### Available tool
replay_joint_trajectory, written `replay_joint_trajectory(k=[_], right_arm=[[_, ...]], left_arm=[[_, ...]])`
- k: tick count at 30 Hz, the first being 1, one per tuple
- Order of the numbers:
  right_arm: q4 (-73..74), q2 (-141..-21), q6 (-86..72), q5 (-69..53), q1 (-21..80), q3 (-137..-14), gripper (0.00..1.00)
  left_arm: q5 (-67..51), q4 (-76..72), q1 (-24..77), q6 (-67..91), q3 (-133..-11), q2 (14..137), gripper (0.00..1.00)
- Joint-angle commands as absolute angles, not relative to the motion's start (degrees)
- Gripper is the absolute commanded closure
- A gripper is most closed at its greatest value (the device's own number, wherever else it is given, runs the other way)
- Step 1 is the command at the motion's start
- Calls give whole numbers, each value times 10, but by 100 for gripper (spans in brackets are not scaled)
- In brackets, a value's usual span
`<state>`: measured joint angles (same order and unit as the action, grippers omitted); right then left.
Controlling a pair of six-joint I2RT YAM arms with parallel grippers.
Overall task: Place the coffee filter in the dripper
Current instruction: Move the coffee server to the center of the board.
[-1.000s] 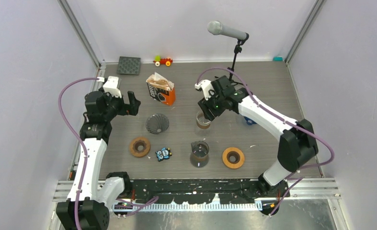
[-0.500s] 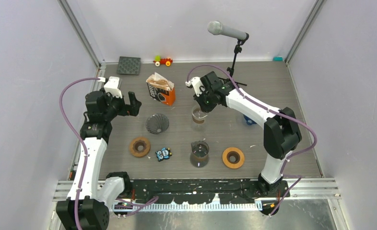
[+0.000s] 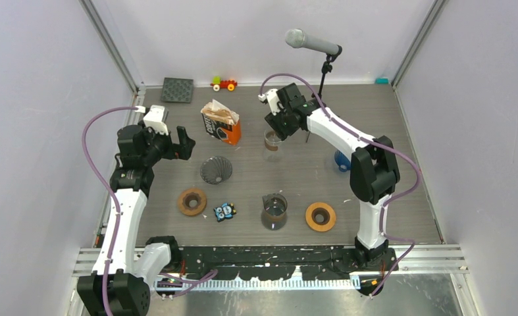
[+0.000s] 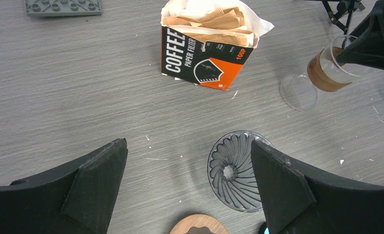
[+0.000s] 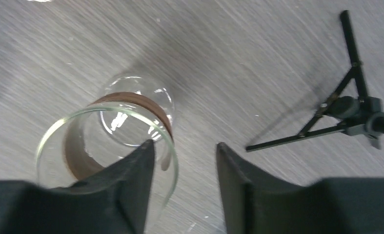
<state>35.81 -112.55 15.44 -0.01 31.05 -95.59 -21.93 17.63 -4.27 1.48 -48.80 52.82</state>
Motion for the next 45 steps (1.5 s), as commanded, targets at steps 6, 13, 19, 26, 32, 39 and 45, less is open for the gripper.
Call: replay_joint_trajectory(k=[6,13,19,26,32,39,45], right_arm=[[374,-988,168,8,304,-929,30],[445,-812,215,-64,304,-812,30],[485,-687,267,-212,328,-699,30],[544,-696,299,-236,448,-715,37],[547,-733,330,-168,550,-711,39],[536,-783,354,-118,623,-702,40],[530,-833,364,-100,652,-698,44]], left_arm=[[-235,165,-46,21,-494,529,0],[-237,165,-46,23,-494,533,0],[-241,165,-46,26,-493,544,0],[-220,145,-47,21,-476,534,0],[-211,135,-47,19,-469,527,0],[-209,132,-47,15,-466,527,0],[-213,132,-47,16,-466,526,0]])
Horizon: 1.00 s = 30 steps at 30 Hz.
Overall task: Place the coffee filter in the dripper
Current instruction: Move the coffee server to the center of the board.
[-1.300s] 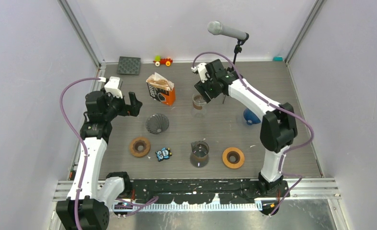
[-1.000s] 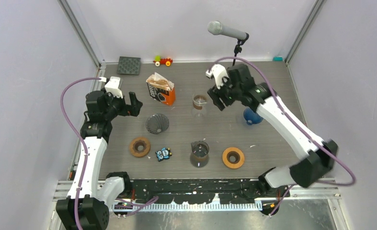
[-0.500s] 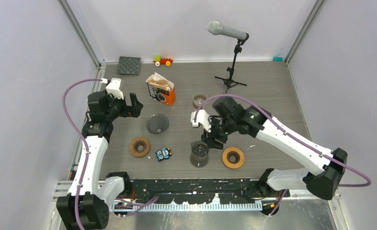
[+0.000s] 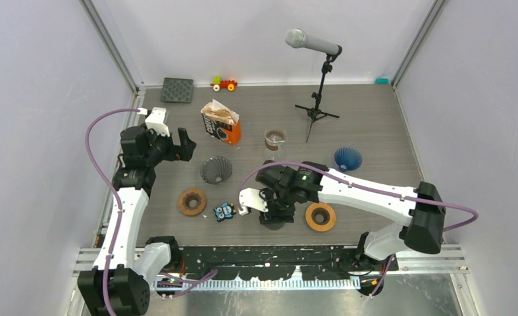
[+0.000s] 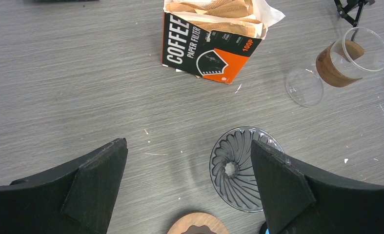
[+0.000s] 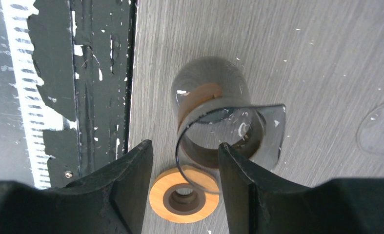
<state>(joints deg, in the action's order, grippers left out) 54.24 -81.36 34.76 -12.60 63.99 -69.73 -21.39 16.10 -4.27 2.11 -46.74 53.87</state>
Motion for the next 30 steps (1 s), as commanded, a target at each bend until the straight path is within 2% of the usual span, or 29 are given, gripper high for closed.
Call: replay_joint_trajectory(k=[1,9,13,19,23,26,27,29,30], right_arm=[[528,-839,365,-99,653,-697,46],[494,-855,379,-49,649,-688,76],[484,-866,386,-41,623,-690,82],[477,-898,401,-46,564,-716,84],[473,-911,405,-49,537,-731,82],[461,-910,398,-33,532,-736,71],[462,-905,394,-30,532,-739,66],[461,-883,377,-31,532,-743,49],[462,-868,370,-30,531,-744,44]], left_arm=[[-213,132,-47,16,-466,525,0],[-221,131,-47,16,-466,527,0],[-221,131,-47,17,-466,528,0],[-224,131,-47,18,-465,527,0],[-225,129,-47,17,-464,528,0],[-225,128,-47,17,-464,530,0],[-225,129,-47,17,-464,531,0],[-225,129,-47,18,-464,531,0],[-225,128,-47,18,-464,532,0]])
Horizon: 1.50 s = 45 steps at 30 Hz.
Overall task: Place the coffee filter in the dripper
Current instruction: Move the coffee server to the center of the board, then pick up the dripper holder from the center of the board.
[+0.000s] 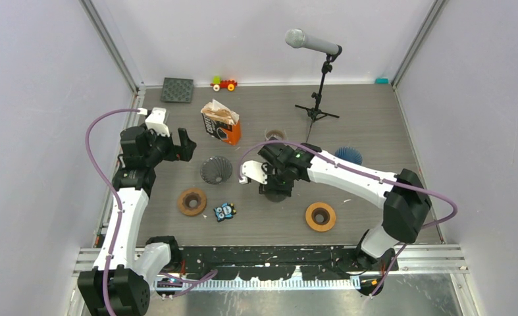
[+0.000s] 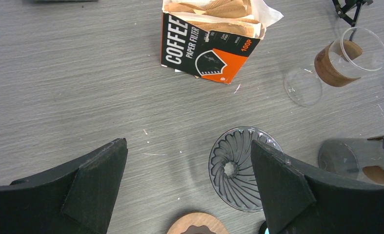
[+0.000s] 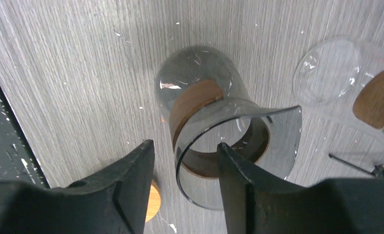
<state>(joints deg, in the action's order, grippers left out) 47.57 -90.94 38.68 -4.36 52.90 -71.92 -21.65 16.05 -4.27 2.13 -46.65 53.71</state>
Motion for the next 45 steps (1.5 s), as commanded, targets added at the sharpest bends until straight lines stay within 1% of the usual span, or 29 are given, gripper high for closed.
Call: replay_joint_trajectory(k=[1,2,5,11,16,21,28,32,38,42,45], right_arm=[[461,-852,362,-30,532,-743,40],[462,-833,354,-28,532,-739,37],[464,-771,337,-19,524,-716,34],[495,-657,311,-45,444,-629,34],[496,-609,304,-83,371,-541,34],[477,-625,329,-96,325,-479,34],[443,-708,358,-142,272,-448,35],[440,-744,366,-160,261,-442,36],[420,-746,366,-152,261,-418,37],[403,-749,362,-145,261,-403,42],[401,-757,360,-146,261,-404,47]], left_arm=[[-225,128,-47,18,-464,533,0],[-225,129,-47,18,-464,534,0],[-225,129,-47,19,-464,534,0],[-224,128,-47,19,-464,533,0],[-225,127,-47,19,-464,537,0],[-226,127,-47,20,-463,535,0],[-226,127,-47,21,-461,534,0],[-225,126,-47,21,-461,534,0],[-224,124,-47,20,-459,534,0],[-225,124,-47,20,-459,534,0],[-225,124,-47,20,-459,533,0]])
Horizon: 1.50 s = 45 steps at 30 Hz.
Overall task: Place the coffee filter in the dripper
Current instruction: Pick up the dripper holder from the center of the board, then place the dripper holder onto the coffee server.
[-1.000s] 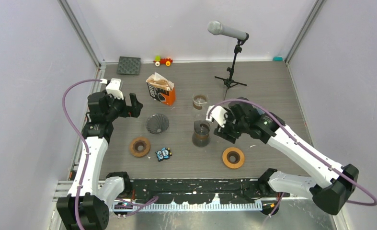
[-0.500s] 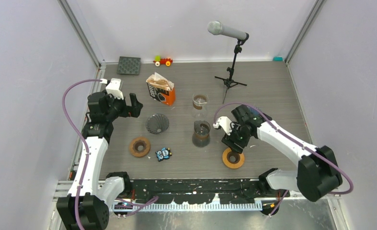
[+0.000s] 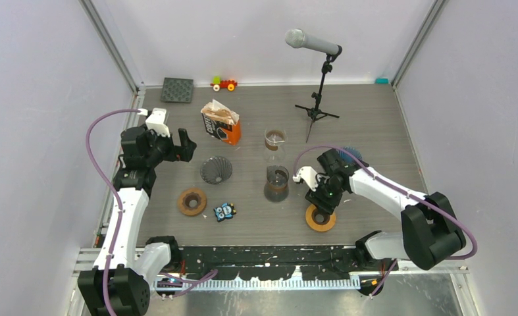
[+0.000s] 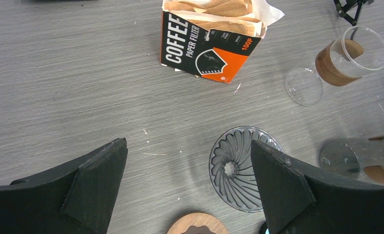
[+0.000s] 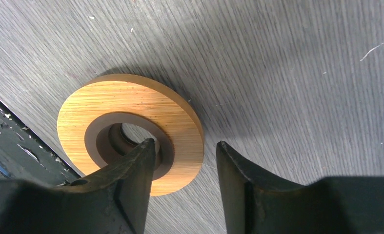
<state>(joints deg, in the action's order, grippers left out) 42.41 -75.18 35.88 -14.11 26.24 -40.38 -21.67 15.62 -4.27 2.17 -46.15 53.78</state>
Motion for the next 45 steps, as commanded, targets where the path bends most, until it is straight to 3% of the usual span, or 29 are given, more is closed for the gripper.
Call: replay_joint_trajectory(k=[1,8,12,18,26,34,45], right_arm=[[401,-758,359,-148,261,-404,50],[421,-745,362,-140,260,-424,78],[454,-714,373,-126,253,-458,85],[546,-697,361,-127,248,-610,86],[627,-815,336,-114,317,-863,89],[651,-963,343,-100,378,-979,90],[691,-1047,343,-131,394,-1039,89]], left_arm=[[-226,124,-47,20,-459,533,0],[-226,123,-47,19,-459,531,0],[-226,122,-47,20,-459,531,0],[-218,135,-47,19,-485,538,0],[-234,206,-47,10,-570,572,0],[-292,196,-45,3,-580,593,0],[-298,165,-35,3,-550,609,0]])
